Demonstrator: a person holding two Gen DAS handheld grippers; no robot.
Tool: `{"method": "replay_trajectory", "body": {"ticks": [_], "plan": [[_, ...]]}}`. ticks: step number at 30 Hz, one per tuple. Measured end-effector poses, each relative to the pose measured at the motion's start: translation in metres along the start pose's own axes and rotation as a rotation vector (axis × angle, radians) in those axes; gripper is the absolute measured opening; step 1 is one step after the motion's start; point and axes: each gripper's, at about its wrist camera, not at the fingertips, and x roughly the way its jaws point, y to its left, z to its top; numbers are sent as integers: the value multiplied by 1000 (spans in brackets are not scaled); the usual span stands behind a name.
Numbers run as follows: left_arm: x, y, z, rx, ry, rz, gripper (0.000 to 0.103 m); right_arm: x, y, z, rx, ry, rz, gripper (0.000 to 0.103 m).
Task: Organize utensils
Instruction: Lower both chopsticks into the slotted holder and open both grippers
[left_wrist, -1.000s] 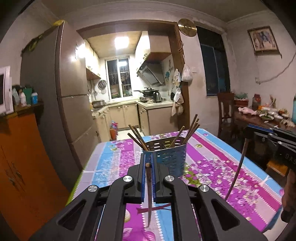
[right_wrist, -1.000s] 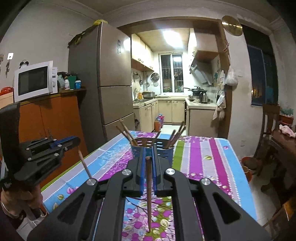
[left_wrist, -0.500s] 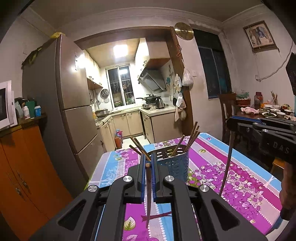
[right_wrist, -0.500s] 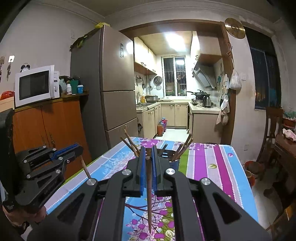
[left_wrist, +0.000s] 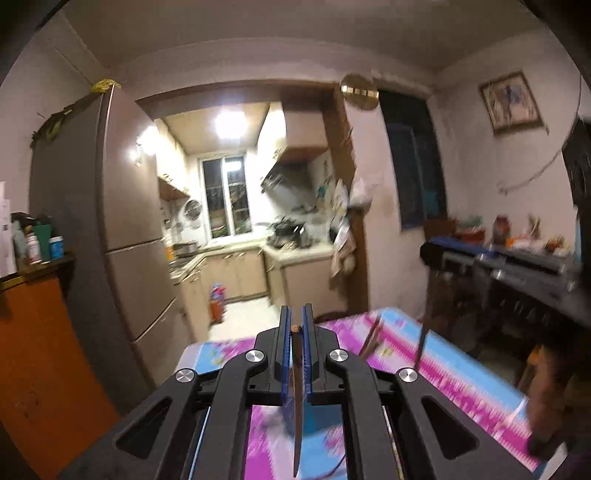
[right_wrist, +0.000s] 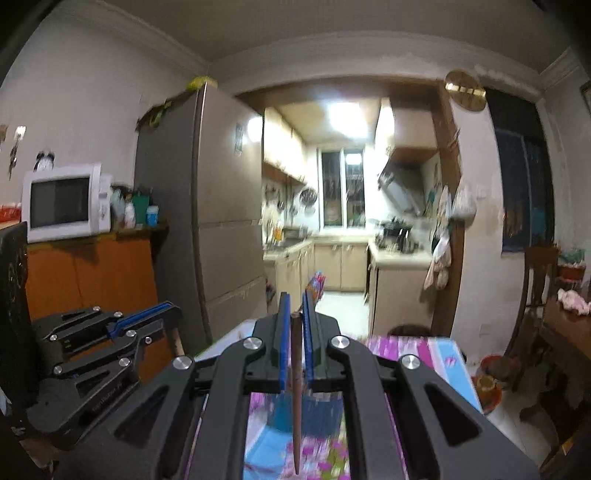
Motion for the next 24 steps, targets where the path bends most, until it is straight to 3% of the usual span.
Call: {"method": "replay_trajectory", "body": {"ticks": [5,11,17,24], "plan": [[30,13,53,-65,-79,-38,7,18,-12,38,13,-97,-46,5],[72,19,75,-68,-163,-10,7,59,-35,52,48,-161,-81,5],[127,30,48,-139,-134,-22,7,116,-59,25,126,-152,-114,5],[177,39,-18,-199,-20,-29,7,161,-73,-33,205,-64,-134,5]]}}
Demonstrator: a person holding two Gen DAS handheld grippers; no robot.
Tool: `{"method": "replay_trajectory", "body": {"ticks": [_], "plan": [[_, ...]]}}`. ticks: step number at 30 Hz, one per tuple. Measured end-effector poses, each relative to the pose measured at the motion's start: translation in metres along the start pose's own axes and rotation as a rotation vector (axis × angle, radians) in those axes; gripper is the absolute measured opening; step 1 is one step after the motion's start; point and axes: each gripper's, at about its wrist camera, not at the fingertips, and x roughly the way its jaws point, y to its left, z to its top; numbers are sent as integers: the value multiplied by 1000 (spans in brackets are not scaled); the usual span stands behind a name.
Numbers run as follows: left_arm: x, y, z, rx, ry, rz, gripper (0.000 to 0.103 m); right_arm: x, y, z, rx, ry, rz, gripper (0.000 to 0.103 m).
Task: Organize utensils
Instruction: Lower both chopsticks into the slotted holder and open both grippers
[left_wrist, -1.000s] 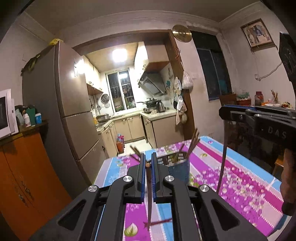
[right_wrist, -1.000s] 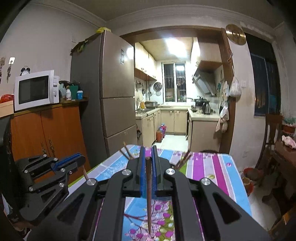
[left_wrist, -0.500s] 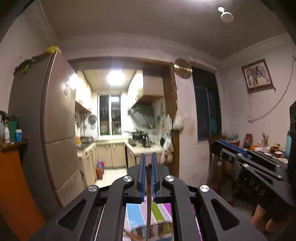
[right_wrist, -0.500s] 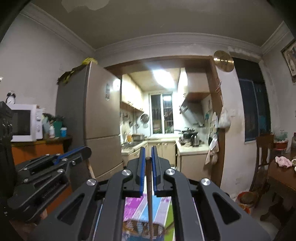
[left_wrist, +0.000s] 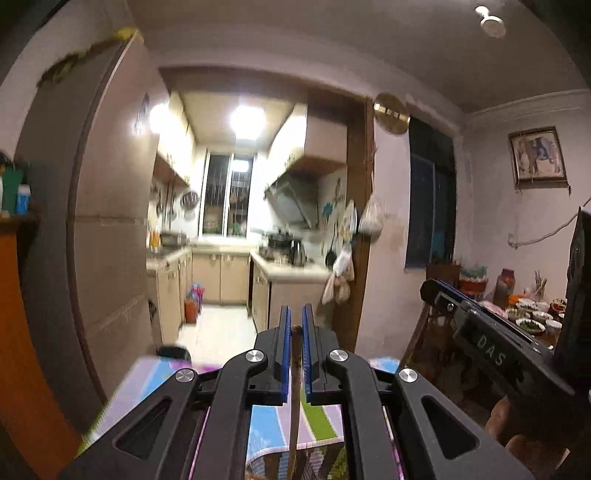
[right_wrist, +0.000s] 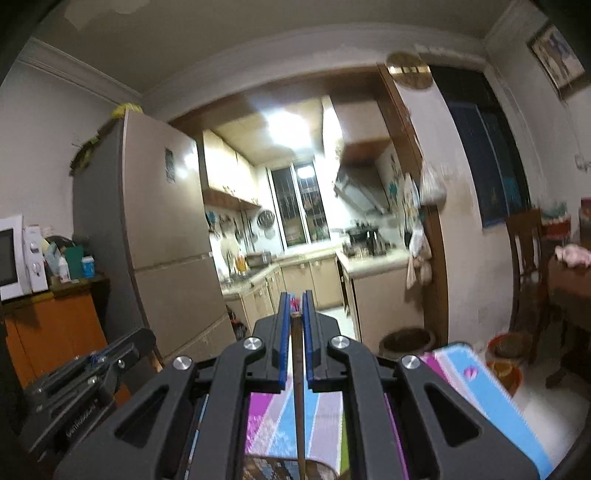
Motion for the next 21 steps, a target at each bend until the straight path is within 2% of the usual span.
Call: {"method": "replay_trajectory", "body": {"ticks": [4,9,10,11,13,15,16,17,18,20,21], "plan": [[19,8,-38,-10,76,9,7,13,-8,-33,35,77,1,5],[29,15,-64,-29,135,21,7,12,-3,-55,1,127,-20,8],[28,15,-65,-25,140,26,7,10,-1,-53,-7,122,-24,16],[24,16,-64,-16,134,34,7,5,0,-49,-16,107,-31,30],[14,17,-51,-5,107,38,7,-7,-2,-34,-25,60,-37,44],[-7,19,-26,-14,45,41,9,-23,-4,-16,-35,14,-39,44],[-22,20,-12,-17,9,45,15,-37,-5,-5,-39,-17,-36,44],[-36,20,-2,-13,-26,54,25,-55,-7,7,-42,-52,-32,48],[-55,20,9,-1,-73,74,31,-67,-8,15,-45,-79,-32,52],[-96,17,24,37,-155,113,54,-113,-13,33,-55,-159,-57,78],[-115,14,28,58,-187,129,63,-137,-16,39,-61,-195,-57,87]]}}
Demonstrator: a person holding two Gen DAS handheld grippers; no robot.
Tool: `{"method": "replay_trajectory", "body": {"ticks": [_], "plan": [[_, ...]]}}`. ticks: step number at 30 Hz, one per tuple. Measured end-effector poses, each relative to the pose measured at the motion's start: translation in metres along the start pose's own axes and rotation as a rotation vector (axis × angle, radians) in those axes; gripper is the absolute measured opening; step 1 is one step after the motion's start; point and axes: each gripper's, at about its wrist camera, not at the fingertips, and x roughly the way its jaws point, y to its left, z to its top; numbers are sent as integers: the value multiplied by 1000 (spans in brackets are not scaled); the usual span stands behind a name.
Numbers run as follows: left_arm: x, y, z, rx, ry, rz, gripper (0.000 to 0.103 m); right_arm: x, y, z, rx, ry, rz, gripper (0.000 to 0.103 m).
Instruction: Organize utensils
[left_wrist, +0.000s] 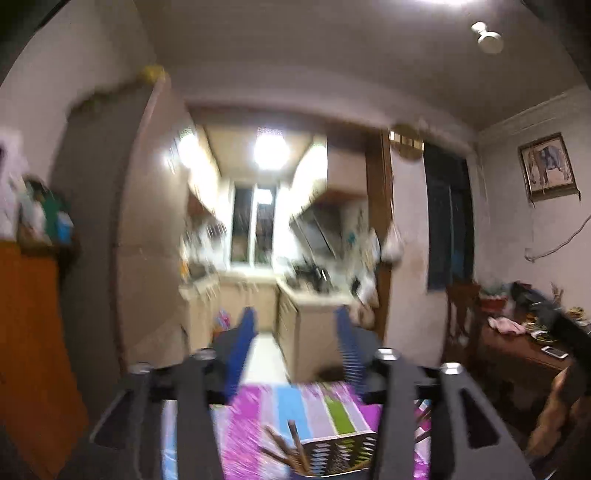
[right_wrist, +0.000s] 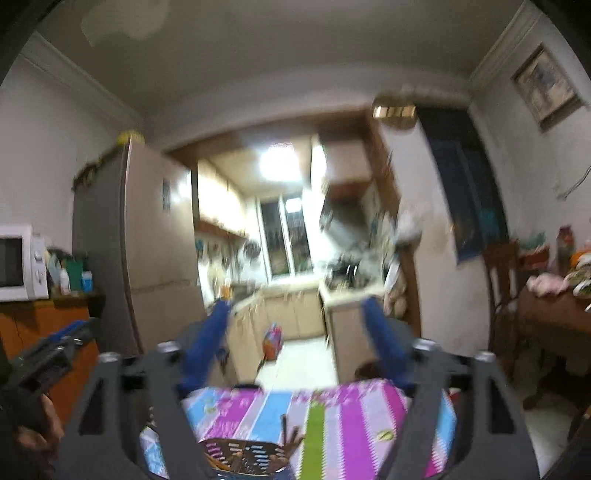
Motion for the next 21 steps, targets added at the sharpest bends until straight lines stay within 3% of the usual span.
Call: {"method": "replay_trajectory", "body": {"ticks": [1,2,4,6,9,10,12,16,21], "plan": [[-20,0,7,20,-32,21,84,-16,-2,5,-9,-17,-9,97],[-47,-1,12,42,-72,53,98,-39,-3,10,-29,-32,-34,98],[-90,-3,12,76,-129,83,99,-76,-5,10,-77,-45,-79,98],[-128,-4,5,99,-134,118,99,-108,-5,0,-109,-54,-112,98],[-160,-6,-22,78,-7,169,99,-152,-7,-31,-127,-30,-187,98],[-165,-7,-39,72,101,189,99,-162,-7,-46,-143,15,-185,98],[-173,-11,-65,87,208,162,99,-173,-5,-74,-162,118,-167,98],[-182,-25,-128,125,291,231,99,-184,1,-114,-156,216,-234,98],[-184,-32,-175,117,413,183,99,-186,14,-142,-131,296,-239,98]]}}
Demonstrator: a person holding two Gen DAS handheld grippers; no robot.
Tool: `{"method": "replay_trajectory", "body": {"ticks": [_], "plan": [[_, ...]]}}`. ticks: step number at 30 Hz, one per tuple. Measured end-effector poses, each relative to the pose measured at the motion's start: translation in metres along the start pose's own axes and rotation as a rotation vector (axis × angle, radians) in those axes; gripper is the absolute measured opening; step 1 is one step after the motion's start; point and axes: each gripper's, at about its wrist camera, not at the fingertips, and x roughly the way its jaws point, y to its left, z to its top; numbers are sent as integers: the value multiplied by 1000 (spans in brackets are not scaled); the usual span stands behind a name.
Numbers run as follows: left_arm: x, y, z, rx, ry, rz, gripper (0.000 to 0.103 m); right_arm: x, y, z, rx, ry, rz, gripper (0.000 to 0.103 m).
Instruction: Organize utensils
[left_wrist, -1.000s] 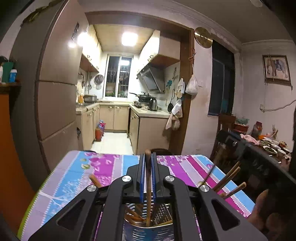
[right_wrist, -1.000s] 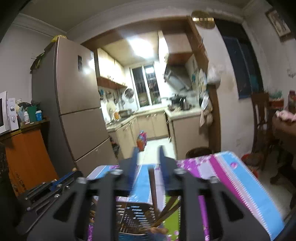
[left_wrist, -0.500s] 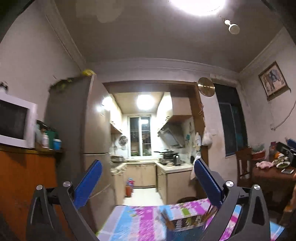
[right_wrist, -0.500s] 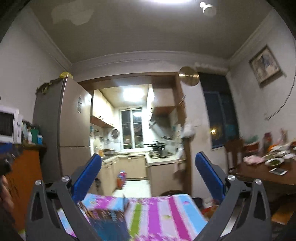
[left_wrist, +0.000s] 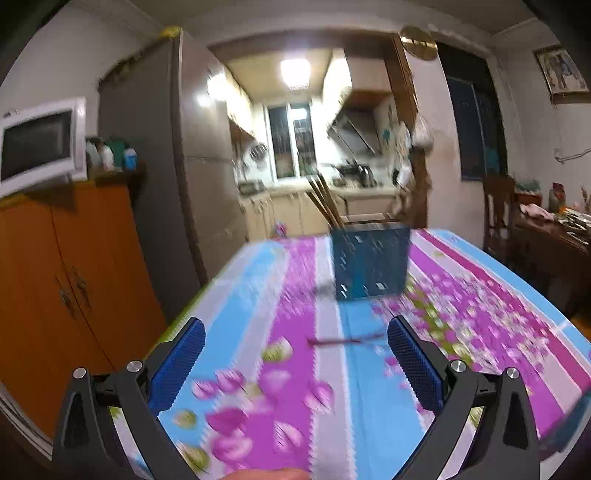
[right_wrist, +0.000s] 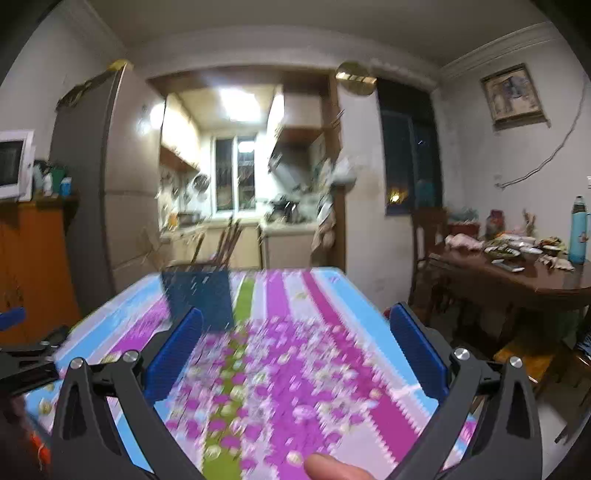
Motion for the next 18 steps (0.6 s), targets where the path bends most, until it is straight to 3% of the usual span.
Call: {"method": "replay_trajectory", "body": {"ticks": [5,18], "plan": [[-2,-6,7,46,-26,-8,99,-8,10,-6,-58,-15,-18,98],[-3,-5,13,-21,-24,-68,99,-12,3,-8,-66,-2,-16,98]]}}
